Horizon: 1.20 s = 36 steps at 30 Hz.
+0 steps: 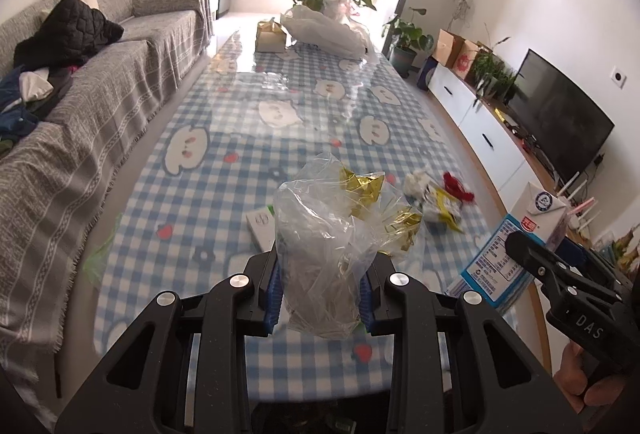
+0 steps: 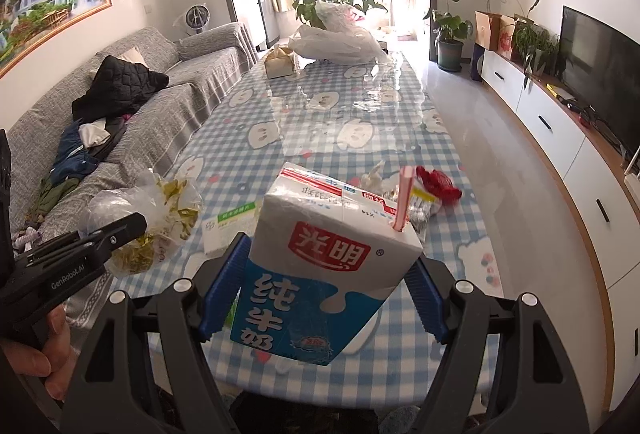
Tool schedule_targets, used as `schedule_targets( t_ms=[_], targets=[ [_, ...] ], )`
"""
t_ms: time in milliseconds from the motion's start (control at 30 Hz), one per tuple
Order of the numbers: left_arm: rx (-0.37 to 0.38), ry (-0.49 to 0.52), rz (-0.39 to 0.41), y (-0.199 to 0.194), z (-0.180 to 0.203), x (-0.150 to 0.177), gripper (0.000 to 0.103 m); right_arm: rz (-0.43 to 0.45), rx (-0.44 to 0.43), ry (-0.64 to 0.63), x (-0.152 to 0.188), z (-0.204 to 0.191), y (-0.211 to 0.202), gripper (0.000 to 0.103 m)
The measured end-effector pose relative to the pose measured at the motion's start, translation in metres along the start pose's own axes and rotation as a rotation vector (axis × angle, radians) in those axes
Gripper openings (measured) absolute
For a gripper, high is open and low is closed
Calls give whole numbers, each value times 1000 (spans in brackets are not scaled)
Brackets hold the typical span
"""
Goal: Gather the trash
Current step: 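Lift the wrapper bag and milk carton and carry both over the black bin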
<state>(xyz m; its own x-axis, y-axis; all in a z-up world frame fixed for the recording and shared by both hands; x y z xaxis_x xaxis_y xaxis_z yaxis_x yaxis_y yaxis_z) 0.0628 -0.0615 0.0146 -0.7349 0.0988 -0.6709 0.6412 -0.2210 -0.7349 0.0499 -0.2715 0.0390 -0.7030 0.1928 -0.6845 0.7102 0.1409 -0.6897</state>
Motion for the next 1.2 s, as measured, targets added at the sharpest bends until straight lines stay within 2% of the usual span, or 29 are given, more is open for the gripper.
schedule_targets(
  t_ms=[367,567,733,867,1067,1200],
  targets=[
    [26,11,-18,-30,20,63,29,3,6,-37,59,-3,-36,71],
    [16,18,-31,-44,31,104,29,-20,7,-69,95,-5,-47,71],
    [27,21,-63,-50,38,140,29,-65,7,-102,129,-7,-47,71],
    [2,17,-84,-54,37,167,29,-98,1,-104,154,-8,-46,71],
    [-25,-9,-169,-46,34,212,29,-182,7,-113,201,-4,-33,71],
    [-17,-38,-228,-36,34,239,29,-242,-3,-75,226,6,-22,71]
  ],
)
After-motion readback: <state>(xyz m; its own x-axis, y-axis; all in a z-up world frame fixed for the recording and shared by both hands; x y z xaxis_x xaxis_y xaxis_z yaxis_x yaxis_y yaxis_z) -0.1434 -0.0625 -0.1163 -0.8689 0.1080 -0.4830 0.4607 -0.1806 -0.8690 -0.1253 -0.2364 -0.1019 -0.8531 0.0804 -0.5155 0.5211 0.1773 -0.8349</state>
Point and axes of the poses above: each gripper's, at about its wrist camera, not at the fingertips, and y roughly the way its jaws point, z to its right, x to its underside, the point moved 8 cm from there along y, roughly the way its jaws point, and after that the axes turned 8 degrees about y, right-handed, at the moved point
